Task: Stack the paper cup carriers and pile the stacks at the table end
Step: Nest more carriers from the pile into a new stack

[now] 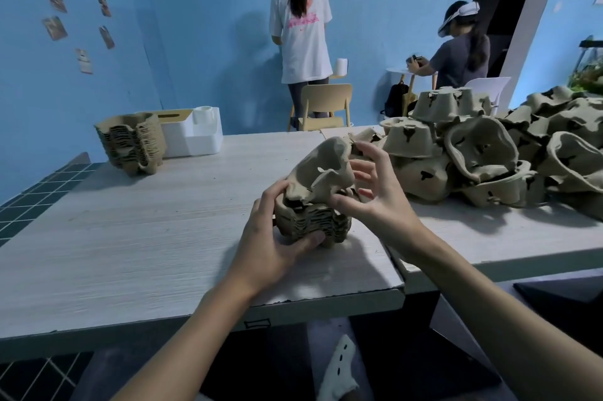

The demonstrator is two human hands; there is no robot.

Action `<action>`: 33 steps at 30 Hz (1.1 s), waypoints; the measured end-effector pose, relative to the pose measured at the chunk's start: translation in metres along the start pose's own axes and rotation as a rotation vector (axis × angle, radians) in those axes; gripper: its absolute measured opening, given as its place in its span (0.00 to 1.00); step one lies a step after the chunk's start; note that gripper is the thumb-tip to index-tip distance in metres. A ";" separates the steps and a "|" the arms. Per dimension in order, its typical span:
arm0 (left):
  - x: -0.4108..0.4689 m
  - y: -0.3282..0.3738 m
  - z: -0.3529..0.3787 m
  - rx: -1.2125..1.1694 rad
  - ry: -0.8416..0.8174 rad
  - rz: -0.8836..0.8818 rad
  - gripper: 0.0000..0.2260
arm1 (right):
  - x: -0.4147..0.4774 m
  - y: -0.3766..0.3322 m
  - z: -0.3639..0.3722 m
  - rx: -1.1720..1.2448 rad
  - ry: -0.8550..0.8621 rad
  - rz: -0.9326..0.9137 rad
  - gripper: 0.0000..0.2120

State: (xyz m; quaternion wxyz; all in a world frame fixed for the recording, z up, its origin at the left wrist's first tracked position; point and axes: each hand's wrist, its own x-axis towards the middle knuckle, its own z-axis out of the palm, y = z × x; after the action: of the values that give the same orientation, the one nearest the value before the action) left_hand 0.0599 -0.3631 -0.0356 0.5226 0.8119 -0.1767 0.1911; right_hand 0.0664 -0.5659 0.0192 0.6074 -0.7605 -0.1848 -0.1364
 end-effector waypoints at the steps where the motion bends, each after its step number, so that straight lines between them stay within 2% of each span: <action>1: -0.001 0.000 0.000 0.004 -0.003 0.000 0.39 | -0.001 -0.002 -0.005 -0.040 -0.057 0.001 0.44; 3: -0.001 0.000 -0.001 0.005 -0.006 0.002 0.39 | -0.001 -0.008 -0.011 -0.096 -0.135 -0.025 0.45; 6: -0.001 0.003 -0.001 -0.017 -0.006 0.003 0.39 | 0.004 -0.020 -0.009 -0.125 -0.170 -0.096 0.35; 9: -0.002 0.006 -0.002 -0.038 -0.011 0.016 0.41 | 0.009 -0.021 -0.006 -0.065 -0.100 -0.129 0.23; 13: -0.003 0.009 -0.003 -0.073 -0.018 0.024 0.46 | 0.008 -0.013 -0.002 -0.031 0.022 -0.128 0.17; 26: -0.004 0.010 -0.002 -0.089 0.009 -0.014 0.53 | 0.003 -0.013 -0.002 -0.021 0.157 -0.103 0.20; 33: -0.003 0.012 -0.001 -0.084 0.018 -0.027 0.54 | 0.003 -0.015 0.002 0.012 0.117 -0.112 0.17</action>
State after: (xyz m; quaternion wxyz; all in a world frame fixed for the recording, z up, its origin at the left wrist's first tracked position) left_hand 0.0515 -0.3666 -0.0276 0.5601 0.7900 -0.1687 0.1835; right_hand 0.0628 -0.5609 0.0330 0.6130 -0.7361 -0.1918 -0.2133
